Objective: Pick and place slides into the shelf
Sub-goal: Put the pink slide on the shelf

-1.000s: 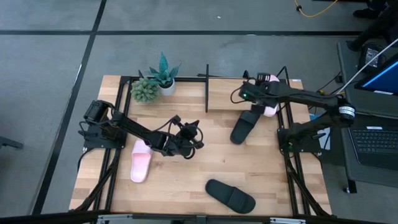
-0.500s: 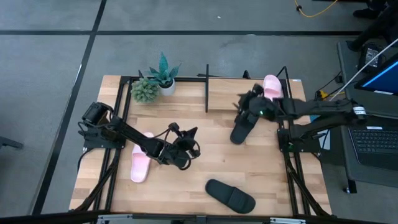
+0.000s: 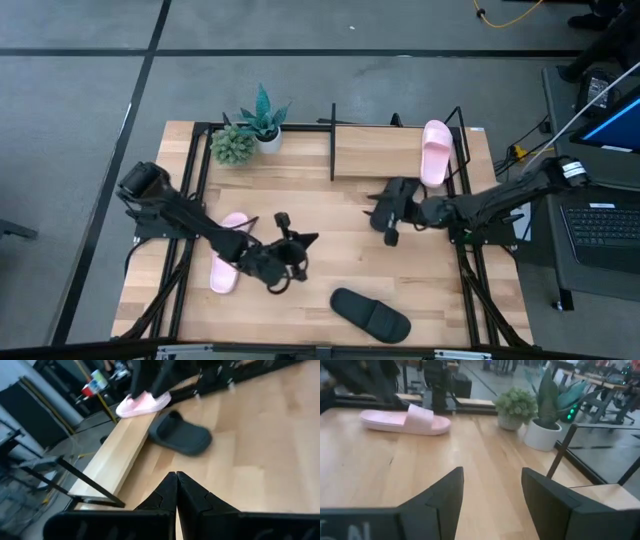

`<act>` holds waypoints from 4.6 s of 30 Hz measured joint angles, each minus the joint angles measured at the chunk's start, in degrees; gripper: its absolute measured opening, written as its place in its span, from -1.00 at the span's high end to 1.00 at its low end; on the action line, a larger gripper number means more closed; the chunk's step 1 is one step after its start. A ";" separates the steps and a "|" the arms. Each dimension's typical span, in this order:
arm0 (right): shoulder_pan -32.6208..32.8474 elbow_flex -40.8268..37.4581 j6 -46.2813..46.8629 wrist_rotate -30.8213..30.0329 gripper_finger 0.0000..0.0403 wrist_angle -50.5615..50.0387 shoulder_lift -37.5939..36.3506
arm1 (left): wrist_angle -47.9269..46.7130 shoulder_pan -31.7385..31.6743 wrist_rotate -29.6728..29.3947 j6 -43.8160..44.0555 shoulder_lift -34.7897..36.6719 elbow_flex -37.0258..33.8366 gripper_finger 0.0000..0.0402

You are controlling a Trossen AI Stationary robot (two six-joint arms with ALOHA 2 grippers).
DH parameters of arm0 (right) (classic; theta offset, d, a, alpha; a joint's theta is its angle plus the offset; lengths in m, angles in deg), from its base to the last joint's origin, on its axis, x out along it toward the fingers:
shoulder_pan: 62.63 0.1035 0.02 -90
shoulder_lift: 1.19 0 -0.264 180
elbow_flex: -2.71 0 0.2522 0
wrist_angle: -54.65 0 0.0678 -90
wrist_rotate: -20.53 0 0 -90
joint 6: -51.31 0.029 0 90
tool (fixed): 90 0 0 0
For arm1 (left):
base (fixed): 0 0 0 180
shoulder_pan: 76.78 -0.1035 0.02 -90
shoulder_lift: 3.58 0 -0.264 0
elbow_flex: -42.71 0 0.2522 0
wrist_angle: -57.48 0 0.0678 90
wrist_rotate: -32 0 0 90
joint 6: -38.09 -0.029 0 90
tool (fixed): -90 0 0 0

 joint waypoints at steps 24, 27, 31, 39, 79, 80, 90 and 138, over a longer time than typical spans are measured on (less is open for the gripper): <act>1.99 -4.93 6.36 0.01 0.00 4.94 0.02 | -68.65 13.77 21.62 59.67 22.18 0.01 1.00; 1.99 -4.93 8.11 0.01 0.00 4.96 0.02 | -71.66 15.27 25.11 64.92 21.02 0.01 1.00; 1.99 -4.93 9.34 0.01 0.00 5.00 0.02 | -73.05 17.41 28.43 68.75 18.96 0.01 1.00; 1.88 -4.93 9.20 -0.01 0.00 5.00 0.04 | -77.26 24.13 29.97 77.56 14.88 0.01 1.00; 1.86 -4.93 8.63 -0.05 0.00 5.04 0.19 | -87.97 30.21 38.30 95.63 -2.33 0.01 1.00; 1.86 -4.93 8.63 -0.03 0.00 5.03 0.19 | -87.77 30.39 38.30 95.61 -2.31 0.01 1.00; 1.86 -4.93 8.77 -0.04 0.00 5.03 0.19 | -87.16 38.87 32.11 107.20 -2.30 0.01 1.00; 1.86 -4.93 10.44 -0.01 0.00 5.04 0.21 | -88.24 40.02 29.68 116.55 -2.25 0.01 0.41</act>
